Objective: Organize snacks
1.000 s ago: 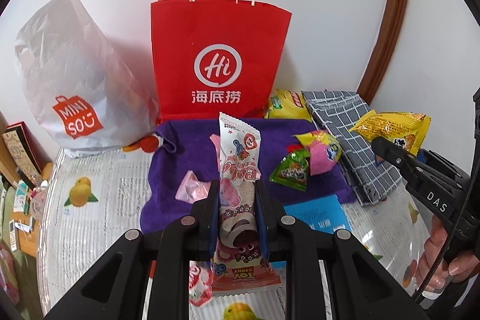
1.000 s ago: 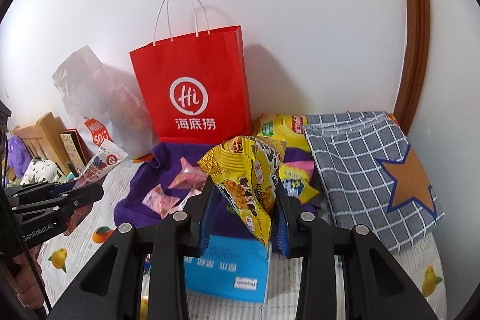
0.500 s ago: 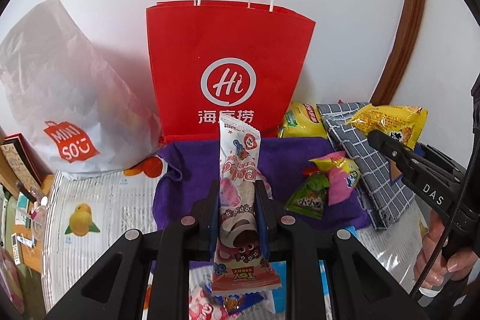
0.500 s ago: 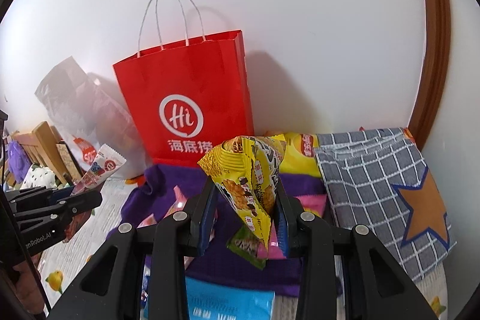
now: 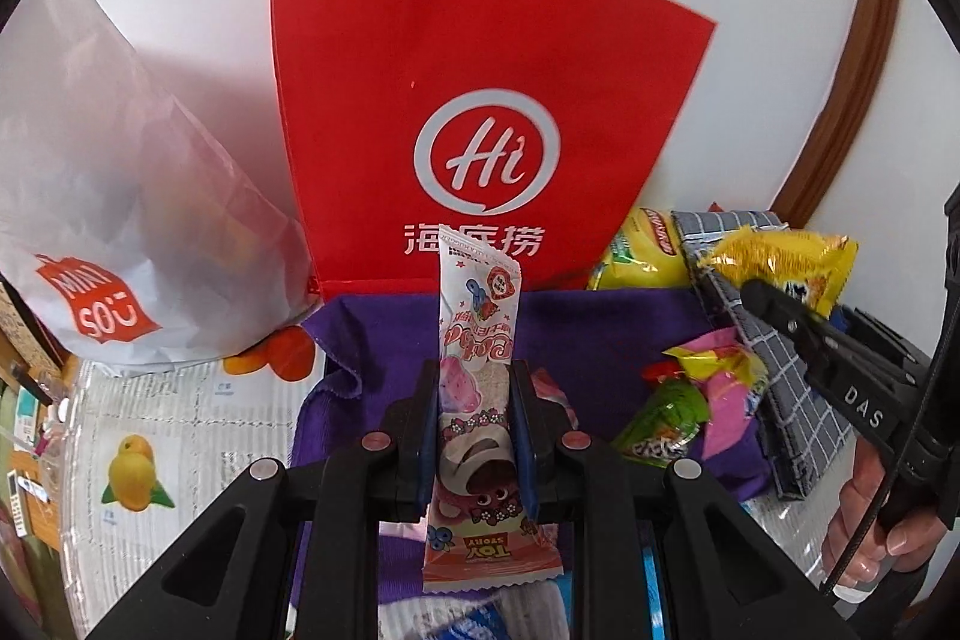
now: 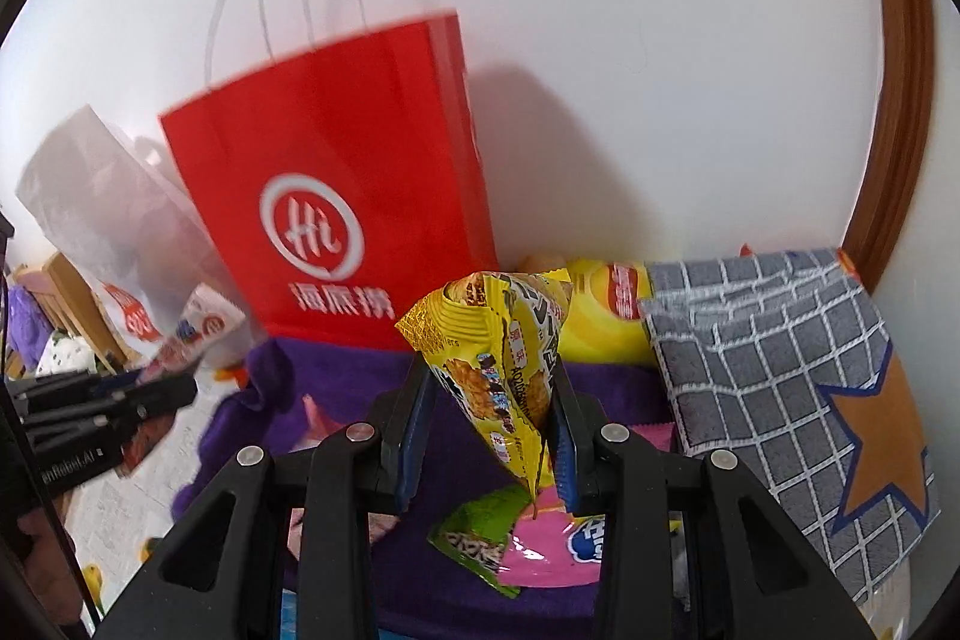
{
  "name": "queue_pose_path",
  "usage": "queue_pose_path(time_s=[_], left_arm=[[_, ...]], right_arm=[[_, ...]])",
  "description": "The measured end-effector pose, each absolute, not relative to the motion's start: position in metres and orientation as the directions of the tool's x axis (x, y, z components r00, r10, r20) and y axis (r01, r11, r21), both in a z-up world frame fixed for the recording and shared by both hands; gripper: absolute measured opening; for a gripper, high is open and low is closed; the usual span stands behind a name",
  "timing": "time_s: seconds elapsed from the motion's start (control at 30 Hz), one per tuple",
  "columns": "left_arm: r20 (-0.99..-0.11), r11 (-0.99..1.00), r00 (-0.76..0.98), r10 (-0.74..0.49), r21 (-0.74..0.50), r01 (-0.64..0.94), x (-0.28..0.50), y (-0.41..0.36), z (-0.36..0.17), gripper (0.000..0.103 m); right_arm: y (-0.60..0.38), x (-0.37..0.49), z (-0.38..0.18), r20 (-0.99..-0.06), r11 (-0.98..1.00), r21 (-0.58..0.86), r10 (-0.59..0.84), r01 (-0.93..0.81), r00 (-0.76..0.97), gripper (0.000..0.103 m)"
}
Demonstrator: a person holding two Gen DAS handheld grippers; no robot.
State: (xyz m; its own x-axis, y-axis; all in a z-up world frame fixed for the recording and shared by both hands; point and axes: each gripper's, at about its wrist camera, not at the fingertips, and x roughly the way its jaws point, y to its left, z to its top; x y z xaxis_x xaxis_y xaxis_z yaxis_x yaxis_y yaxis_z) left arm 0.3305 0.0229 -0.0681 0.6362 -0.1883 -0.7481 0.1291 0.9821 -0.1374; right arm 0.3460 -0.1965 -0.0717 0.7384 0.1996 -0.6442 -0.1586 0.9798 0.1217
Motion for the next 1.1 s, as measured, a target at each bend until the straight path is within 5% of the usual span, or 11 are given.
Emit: queue_pose_path(time_s=[0.83,1.03,1.1], left_arm=[[-0.859,0.973,0.459,-0.229,-0.195,0.121,0.369,0.028,-0.141,0.022],[-0.854,0.968,0.455,-0.251,-0.211,0.139,0.368,0.027,-0.133,0.024],[-0.851,0.963,0.453,-0.267,-0.224,0.146,0.367,0.03,-0.127,0.032]], right_arm=[[-0.181,0.379,-0.147,-0.781,0.973,0.085,0.2,-0.216,0.592,0.037],[-0.182,0.371,-0.13,-0.756,0.971,0.096,0.214,-0.219,0.619,0.062],[-0.182,0.366,-0.121,-0.741,0.969,0.101,0.223,-0.224,0.634,0.066]])
